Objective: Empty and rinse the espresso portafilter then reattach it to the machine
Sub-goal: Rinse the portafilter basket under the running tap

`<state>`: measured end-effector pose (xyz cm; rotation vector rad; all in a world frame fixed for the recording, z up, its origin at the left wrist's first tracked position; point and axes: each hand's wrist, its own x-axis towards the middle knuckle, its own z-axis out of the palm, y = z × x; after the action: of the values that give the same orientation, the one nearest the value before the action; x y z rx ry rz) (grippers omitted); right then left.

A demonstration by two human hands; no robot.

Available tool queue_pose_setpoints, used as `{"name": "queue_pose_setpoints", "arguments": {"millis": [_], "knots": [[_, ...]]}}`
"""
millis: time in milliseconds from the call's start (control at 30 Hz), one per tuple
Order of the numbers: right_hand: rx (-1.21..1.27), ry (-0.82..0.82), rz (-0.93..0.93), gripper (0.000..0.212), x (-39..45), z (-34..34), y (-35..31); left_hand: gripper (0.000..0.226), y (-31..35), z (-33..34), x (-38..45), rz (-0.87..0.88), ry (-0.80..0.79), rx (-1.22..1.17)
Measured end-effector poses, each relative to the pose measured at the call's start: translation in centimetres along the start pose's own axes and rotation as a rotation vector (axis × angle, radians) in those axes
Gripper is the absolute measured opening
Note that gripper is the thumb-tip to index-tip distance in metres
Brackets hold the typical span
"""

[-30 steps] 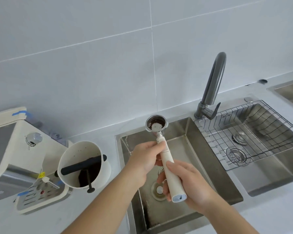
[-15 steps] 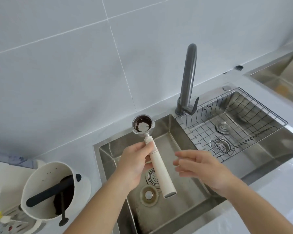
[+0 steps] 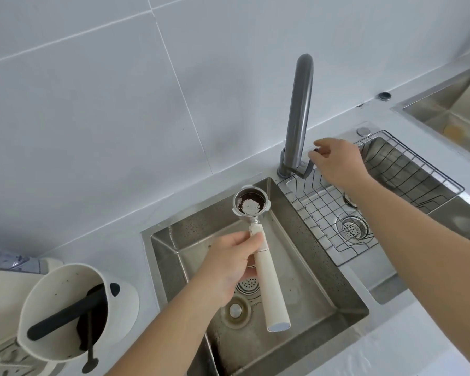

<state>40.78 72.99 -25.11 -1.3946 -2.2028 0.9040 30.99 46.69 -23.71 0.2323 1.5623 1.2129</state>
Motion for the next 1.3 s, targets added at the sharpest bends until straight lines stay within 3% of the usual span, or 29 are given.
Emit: {"name": "queue_pose_setpoints", "arguments": {"millis": [167, 367, 1300], "knots": [[-0.149, 0.060, -0.028, 0.027, 1.5, 1.0, 0.3, 0.017, 0.0, 0.7, 0.4, -0.020, -0.037, 0.037], [-0.156, 0.058, -0.016, 0.015, 1.9, 0.8, 0.3, 0.015, -0.1, 1.5, 1.0, -0.034, -0.044, 0.053], [-0.103, 0.080, 0.007, 0.014, 1.0, 0.3, 1.2, 0.015, -0.1, 3.2, 3.4, -0.096, -0.107, -0.006]]}}
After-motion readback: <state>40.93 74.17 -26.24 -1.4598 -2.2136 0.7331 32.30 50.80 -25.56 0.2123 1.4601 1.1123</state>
